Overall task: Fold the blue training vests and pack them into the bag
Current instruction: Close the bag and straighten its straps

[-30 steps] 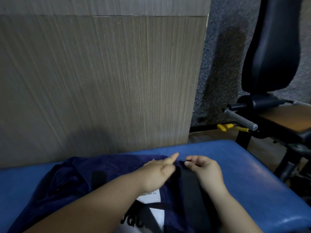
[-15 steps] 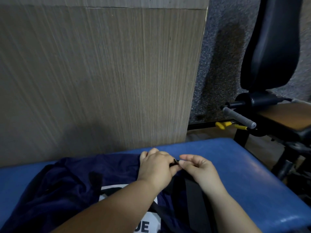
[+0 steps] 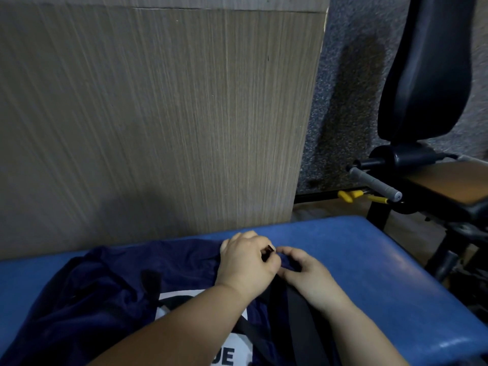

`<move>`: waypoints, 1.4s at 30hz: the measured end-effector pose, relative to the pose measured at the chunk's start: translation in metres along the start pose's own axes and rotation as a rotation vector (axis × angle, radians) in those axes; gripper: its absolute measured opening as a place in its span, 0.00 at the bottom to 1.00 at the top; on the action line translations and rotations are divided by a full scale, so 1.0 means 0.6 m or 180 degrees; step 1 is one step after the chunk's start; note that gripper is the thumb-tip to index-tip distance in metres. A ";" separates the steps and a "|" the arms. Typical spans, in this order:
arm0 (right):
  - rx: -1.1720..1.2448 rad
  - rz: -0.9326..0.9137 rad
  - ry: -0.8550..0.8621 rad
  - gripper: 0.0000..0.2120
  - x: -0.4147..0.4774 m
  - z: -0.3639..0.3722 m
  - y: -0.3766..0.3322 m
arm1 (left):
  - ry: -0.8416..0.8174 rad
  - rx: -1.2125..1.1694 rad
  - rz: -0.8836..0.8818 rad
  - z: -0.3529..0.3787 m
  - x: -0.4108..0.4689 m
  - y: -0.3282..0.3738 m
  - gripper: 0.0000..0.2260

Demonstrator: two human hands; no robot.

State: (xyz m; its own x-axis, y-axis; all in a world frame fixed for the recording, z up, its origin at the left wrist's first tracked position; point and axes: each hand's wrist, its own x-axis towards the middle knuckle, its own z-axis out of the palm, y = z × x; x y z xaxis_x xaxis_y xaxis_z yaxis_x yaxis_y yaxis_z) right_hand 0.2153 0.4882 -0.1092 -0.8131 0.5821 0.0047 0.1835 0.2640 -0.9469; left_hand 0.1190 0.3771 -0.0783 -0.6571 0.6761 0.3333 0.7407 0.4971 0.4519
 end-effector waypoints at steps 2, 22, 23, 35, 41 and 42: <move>-0.0040 -0.0089 0.0092 0.13 -0.001 0.005 -0.002 | 0.0060 -0.0129 -0.0051 0.001 -0.001 -0.001 0.15; 0.0833 0.0104 0.0261 0.11 0.023 0.002 0.009 | -0.0243 0.0311 -0.0740 -0.077 0.017 -0.040 0.10; 0.0873 0.0164 0.0241 0.11 0.023 0.001 0.006 | -0.0339 0.0322 -0.0888 -0.090 0.021 -0.049 0.10; -0.0193 -0.0432 0.0083 0.20 0.011 0.014 -0.015 | -0.1025 0.0508 -0.1371 -0.159 0.029 -0.095 0.09; -0.0521 -0.0508 0.0736 0.14 0.005 0.015 -0.020 | -0.0960 0.0393 -0.1514 -0.206 0.027 -0.126 0.06; -0.0566 -0.0532 0.0770 0.14 0.005 0.017 -0.021 | -0.0966 0.0331 -0.1495 -0.213 0.023 -0.130 0.06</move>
State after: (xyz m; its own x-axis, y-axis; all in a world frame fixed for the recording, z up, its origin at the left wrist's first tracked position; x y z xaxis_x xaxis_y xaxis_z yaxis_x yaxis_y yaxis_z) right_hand 0.2052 0.4787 -0.1004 -0.6895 0.6793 0.2512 0.1697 0.4887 -0.8558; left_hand 0.0343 0.2782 -0.0034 -0.8611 0.4878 -0.1434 0.3986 0.8227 0.4054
